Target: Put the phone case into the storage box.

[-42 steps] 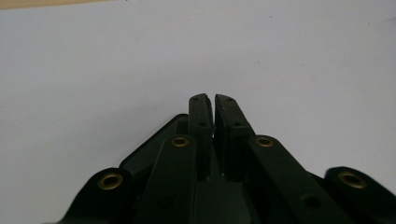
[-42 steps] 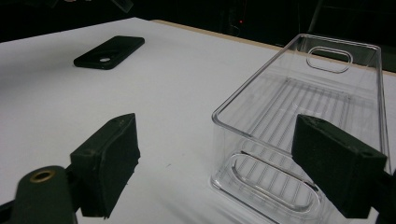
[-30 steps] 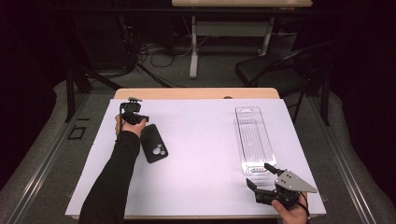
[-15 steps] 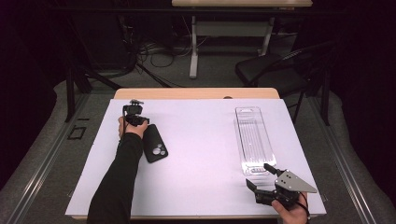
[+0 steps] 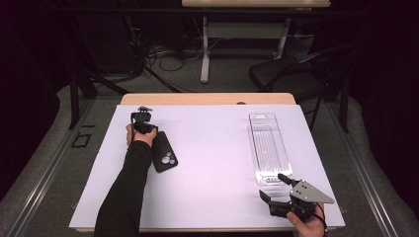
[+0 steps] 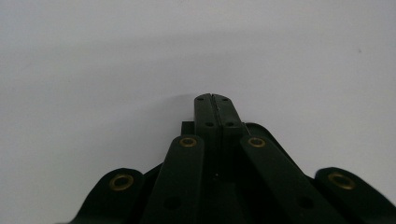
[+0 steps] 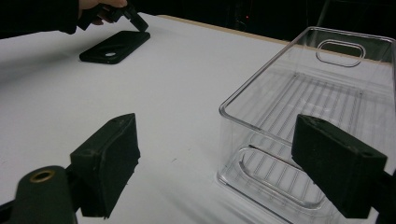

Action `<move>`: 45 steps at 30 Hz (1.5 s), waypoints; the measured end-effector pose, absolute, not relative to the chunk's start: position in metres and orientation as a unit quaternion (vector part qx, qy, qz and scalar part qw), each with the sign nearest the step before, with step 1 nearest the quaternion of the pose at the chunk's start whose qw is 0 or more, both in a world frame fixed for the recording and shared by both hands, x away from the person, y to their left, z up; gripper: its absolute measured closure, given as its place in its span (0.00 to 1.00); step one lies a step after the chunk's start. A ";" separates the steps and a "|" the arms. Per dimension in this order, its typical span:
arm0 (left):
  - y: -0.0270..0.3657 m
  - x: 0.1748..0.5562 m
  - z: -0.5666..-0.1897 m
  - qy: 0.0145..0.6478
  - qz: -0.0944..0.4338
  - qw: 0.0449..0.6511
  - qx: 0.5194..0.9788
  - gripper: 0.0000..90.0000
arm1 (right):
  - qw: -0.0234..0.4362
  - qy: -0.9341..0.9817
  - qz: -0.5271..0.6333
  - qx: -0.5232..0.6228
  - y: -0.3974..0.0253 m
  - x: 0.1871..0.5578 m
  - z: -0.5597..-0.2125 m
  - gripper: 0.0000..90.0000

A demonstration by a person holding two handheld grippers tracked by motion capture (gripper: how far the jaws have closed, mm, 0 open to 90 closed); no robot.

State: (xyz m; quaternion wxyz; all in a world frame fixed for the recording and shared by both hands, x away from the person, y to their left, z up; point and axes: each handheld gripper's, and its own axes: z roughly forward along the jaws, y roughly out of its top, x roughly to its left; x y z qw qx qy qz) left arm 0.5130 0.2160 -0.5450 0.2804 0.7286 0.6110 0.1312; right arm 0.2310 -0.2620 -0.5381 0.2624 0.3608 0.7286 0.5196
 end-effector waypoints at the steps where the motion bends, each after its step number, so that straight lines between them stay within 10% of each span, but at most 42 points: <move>1: 0.216 0.513 -0.545 0.611 0.131 0.280 0.729 1.00 | 0.263 0.728 0.521 0.361 -0.262 0.231 -0.538 0.16; 45: 0.175 0.476 -0.546 0.523 0.063 0.291 0.798 1.00 | 0.249 0.732 0.520 0.363 -0.260 0.234 -0.541 0.16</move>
